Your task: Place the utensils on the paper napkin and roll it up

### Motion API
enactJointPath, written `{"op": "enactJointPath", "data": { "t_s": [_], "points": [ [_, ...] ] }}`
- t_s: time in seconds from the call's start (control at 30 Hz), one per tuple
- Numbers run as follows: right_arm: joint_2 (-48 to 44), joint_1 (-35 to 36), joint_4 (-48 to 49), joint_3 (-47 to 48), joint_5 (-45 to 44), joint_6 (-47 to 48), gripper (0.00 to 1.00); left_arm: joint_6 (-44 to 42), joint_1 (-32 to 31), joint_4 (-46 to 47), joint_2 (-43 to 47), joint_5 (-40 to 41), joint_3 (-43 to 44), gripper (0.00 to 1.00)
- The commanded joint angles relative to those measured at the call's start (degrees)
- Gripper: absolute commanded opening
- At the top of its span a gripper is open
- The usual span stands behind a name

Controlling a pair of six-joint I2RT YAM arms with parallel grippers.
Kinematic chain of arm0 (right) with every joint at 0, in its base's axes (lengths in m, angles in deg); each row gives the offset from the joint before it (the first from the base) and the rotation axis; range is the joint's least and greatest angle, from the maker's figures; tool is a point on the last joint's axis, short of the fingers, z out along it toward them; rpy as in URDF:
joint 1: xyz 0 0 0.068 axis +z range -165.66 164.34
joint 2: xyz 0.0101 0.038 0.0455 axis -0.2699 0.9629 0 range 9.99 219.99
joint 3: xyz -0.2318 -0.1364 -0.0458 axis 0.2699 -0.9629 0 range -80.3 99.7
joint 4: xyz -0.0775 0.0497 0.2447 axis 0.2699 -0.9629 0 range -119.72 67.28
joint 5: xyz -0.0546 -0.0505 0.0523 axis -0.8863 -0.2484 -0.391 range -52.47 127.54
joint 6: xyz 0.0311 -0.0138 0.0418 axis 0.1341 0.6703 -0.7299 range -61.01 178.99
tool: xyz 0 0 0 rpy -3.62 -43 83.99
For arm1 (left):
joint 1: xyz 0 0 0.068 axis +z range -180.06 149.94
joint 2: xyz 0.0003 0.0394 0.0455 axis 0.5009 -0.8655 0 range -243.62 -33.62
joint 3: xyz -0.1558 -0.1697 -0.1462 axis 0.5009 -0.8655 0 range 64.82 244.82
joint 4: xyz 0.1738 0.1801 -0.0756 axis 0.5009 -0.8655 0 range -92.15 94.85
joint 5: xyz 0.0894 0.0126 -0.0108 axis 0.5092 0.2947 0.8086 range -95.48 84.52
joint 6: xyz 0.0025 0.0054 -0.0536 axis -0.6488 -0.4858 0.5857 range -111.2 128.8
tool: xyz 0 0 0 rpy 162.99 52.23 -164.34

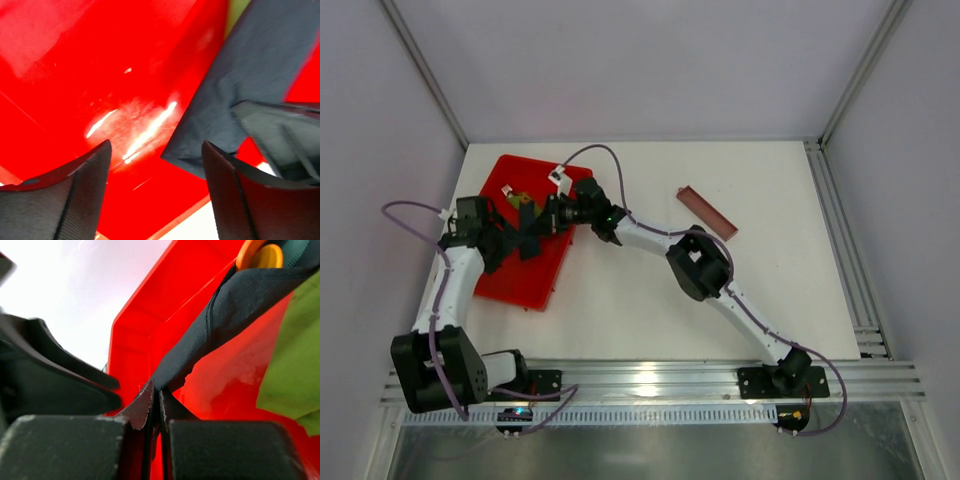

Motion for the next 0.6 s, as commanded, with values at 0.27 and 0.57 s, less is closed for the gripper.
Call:
{"op": "enactJointPath", "data": {
  "t_s": [0.27, 0.57],
  "points": [
    [-19.60, -4.10, 15.36, -15.60, 9.54, -1.60, 0.04, 1.42, 2.97, 14.24, 19.35, -25.95, -0.92, 0.81],
    [-33.95, -6.74, 28.97, -34.58, 17.53, -5.38, 0.04, 11.44, 3.59, 26.71, 22.96, -41.96, -4.87, 0.86]
  ]
}}
